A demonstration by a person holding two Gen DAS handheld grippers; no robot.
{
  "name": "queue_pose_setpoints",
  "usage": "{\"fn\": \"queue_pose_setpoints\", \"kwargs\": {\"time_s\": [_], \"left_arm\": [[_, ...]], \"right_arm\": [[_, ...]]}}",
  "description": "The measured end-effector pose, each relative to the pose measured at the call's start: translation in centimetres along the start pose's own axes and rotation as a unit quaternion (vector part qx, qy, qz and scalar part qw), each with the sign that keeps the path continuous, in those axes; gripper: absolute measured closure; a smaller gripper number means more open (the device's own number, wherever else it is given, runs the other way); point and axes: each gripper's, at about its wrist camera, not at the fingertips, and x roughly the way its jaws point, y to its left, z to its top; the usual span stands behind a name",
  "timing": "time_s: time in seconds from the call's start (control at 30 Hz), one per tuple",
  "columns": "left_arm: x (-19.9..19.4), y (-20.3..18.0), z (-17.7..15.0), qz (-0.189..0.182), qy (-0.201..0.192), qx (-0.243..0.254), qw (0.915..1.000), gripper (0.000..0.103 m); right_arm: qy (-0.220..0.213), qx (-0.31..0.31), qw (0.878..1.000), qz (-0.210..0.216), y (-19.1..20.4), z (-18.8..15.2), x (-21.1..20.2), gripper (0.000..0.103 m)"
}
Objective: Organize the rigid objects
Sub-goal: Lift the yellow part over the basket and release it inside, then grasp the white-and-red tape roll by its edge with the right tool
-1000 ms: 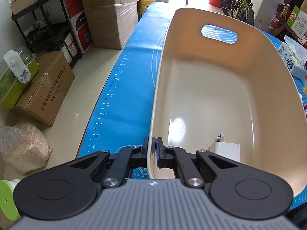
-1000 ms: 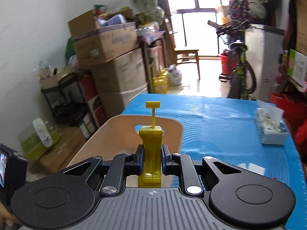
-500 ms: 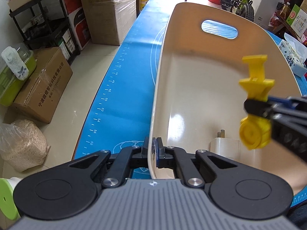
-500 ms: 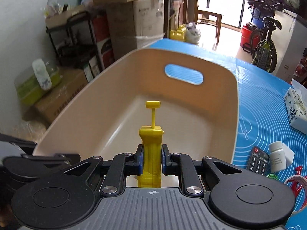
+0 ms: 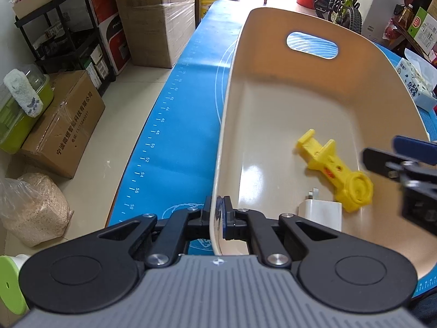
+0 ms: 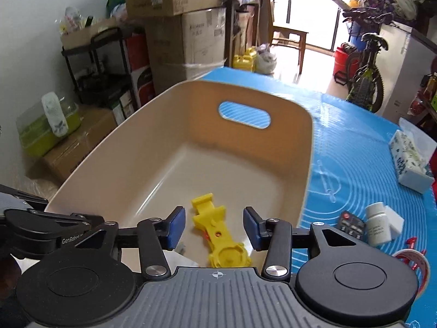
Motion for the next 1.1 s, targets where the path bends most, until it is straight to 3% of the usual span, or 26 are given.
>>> {"fn": "queue_pose_setpoints", "kwargs": {"time_s": [0.23, 0.43, 0.63, 0.8, 1.1], "left_arm": [[0.0, -0.1, 0.0, 0.001, -0.001, 0.000, 1.0000, 0.096], [0.0, -0.1, -0.1, 0.001, -0.001, -0.002, 1.0000, 0.096], [0.0, -0.1, -0.1, 0.001, -0.002, -0.002, 1.0000, 0.096], [0.0, -0.1, -0.1, 0.001, -0.001, -0.002, 1.0000, 0.096], [0.0, 0.0, 0.0, 0.000, -0.002, -0.003, 1.0000, 0.096]], "right_arm": [[-0.050, 0.039, 0.997, -0.037, -4.8, -0.3, -4.2, 0.039], [-0.052, 0.077, 0.988, -0.123, -11.4, -1.6, -5.4, 0.036], [-0.028, 0.109, 0.968, -0.224, -17.3, -4.9, -4.6, 0.029], [0.006, 0.158, 0.959, -0.236, -20.3, -7.4, -2.9, 0.029], [0.014, 0.204, 0.947, -0.249, -21.6, -10.1, -1.5, 0.029]]}}
